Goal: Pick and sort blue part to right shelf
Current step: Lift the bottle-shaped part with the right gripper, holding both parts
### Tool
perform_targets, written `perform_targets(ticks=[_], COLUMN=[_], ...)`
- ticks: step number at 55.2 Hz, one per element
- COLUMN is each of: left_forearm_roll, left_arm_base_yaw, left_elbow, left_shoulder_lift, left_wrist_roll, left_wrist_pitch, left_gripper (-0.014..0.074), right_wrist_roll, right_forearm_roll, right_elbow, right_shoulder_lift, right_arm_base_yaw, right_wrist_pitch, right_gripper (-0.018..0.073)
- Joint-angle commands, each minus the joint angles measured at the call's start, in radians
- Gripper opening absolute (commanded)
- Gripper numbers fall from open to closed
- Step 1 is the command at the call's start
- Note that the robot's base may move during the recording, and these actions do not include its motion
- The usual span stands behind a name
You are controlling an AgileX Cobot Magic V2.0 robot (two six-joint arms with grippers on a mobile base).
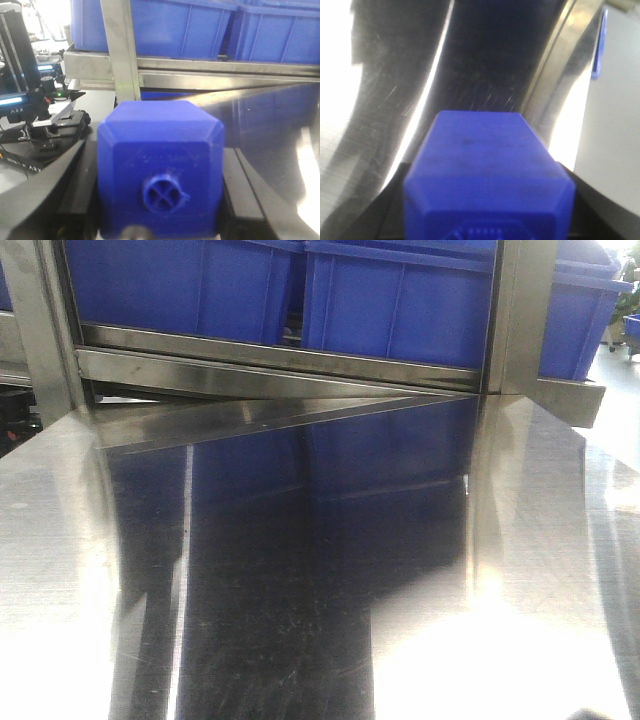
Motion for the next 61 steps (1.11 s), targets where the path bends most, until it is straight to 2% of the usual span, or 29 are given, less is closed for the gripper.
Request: perform_targets(ticks=[1, 15, 26, 61], left_forearm_roll=[0.008, 0.008, 0.008, 0.008], left_arm_base_yaw=[-0.007, -0.007, -0.007, -0.007], left_elbow=[-0.023, -0.023, -0.023, -0.023], left_shoulder_lift=[0.014, 0.014, 0.014, 0.014], left_wrist_roll=[-0.010, -0.010, -0.010, -0.010], left_wrist_pitch=[-0.106, -0.106, -0.108, -0.108], left_gripper=[0.0314, 0.0314, 0.0314, 0.0314], right_wrist_roll=[-0.009, -0.009, -0.009, -0.009], right_forearm_roll=[-0.052, -0.102, -0.108, -0.117], right_elbow=[0.040, 0.144, 0.144, 0.145], right_shoulder_lift=[-0.154, -0.521, -0.653, -0.675], right_arm_base_yaw=[0.002, 0.002, 0.002, 0.002], right_wrist_pitch=[-0.107, -0.118, -0.183, -0.207], right_gripper=[0.0202, 0.0202, 0.0202, 0.0202])
